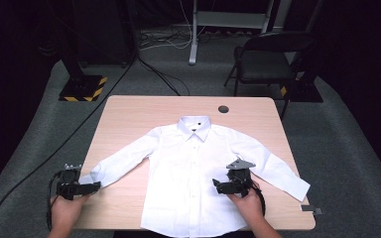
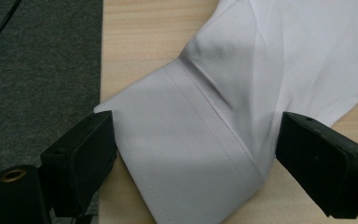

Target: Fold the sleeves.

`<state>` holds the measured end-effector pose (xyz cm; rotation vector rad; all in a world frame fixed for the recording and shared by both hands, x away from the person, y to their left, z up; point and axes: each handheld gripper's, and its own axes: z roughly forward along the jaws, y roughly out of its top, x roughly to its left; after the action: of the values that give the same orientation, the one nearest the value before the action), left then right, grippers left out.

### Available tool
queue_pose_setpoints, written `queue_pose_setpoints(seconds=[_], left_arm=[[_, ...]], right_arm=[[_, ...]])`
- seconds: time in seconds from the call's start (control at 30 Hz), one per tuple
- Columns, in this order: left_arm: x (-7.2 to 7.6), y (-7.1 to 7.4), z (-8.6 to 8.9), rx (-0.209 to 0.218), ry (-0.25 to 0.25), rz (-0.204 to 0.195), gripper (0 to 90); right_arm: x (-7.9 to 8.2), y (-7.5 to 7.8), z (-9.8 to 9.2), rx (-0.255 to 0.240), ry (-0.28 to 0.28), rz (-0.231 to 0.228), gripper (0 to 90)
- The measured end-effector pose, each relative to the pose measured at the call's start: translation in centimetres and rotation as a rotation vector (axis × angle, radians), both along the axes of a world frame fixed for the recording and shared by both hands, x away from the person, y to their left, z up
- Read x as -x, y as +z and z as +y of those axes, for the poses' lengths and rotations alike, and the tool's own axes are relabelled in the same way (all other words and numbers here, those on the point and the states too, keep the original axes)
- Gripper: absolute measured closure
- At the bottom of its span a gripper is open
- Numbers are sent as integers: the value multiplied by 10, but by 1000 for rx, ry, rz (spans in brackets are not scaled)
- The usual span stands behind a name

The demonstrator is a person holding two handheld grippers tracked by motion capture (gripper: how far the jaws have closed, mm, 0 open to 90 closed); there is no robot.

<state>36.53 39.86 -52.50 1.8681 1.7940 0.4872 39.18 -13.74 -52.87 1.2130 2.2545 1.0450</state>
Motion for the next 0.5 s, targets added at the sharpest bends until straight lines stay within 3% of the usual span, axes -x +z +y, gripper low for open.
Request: queue_pose_setpoints(seconds=[0.17,0.27,0.5], left_arm=[[-10,0,0,-15,6,-10,143],[-14,0,-2,-53,-4,-16,173],[-13,1,-2,-50,-22,-39,273]], right_arm=[[0,-1,0,5,0,3,102],[-1,-2,0,8,1,3,101],[-1,-4,0,15,-2,10,101]])
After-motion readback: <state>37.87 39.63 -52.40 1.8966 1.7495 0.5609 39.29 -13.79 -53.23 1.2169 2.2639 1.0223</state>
